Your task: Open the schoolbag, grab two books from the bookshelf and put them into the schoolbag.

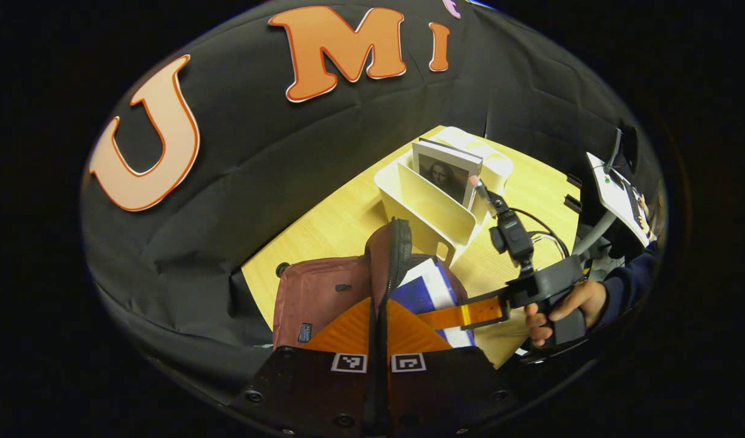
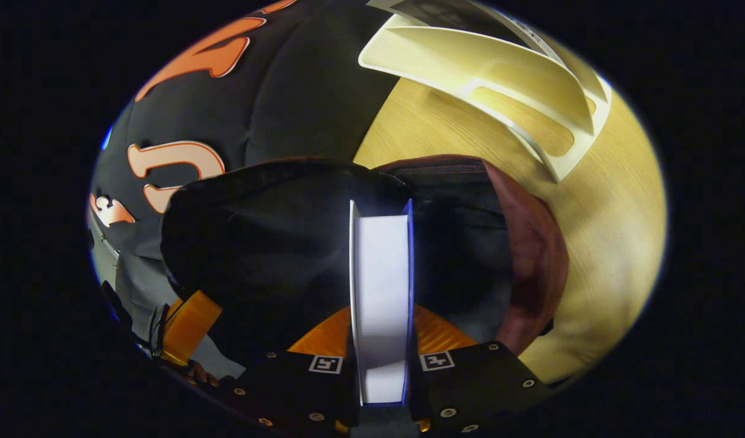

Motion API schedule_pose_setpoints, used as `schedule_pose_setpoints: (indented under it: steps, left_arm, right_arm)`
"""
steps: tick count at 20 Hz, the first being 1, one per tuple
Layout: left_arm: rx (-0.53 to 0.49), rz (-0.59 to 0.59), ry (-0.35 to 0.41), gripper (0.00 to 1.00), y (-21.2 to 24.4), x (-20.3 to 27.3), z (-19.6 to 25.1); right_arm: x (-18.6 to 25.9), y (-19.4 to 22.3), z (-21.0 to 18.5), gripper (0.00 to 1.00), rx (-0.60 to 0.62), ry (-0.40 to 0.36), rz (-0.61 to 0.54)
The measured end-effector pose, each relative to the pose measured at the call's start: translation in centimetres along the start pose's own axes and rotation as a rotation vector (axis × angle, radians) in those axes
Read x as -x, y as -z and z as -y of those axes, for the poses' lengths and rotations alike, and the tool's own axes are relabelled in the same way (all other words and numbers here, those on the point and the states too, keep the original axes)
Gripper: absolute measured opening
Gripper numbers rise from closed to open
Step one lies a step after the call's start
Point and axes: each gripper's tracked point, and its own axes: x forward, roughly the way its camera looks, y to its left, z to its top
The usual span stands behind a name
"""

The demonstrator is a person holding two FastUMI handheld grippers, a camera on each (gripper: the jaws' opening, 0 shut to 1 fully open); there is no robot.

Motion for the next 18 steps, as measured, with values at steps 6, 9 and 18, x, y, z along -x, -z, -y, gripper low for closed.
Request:
schedule_pose_setpoints:
  steps: [6,9,18]
  left_arm:
    - [0.017,-0.008,0.051,0.00,0.9,-0.8,1.5]
    - [0.013,-0.015,0.029,0.01,1.2,-0.8,0.7]
    - [0.080,-0.008,0.000,0.01,1.6,-1.1,-2.0]
  right_arm:
    - [-4.9,0.2,0.8,0.21,-0.070,-0.022,0.049]
    - [-6.3,0.6,0.7,0.33,-0.076,-0.013,0.041]
    - [-2.8,-0.1,3.9,0.96,-0.072,0.184,0.022]
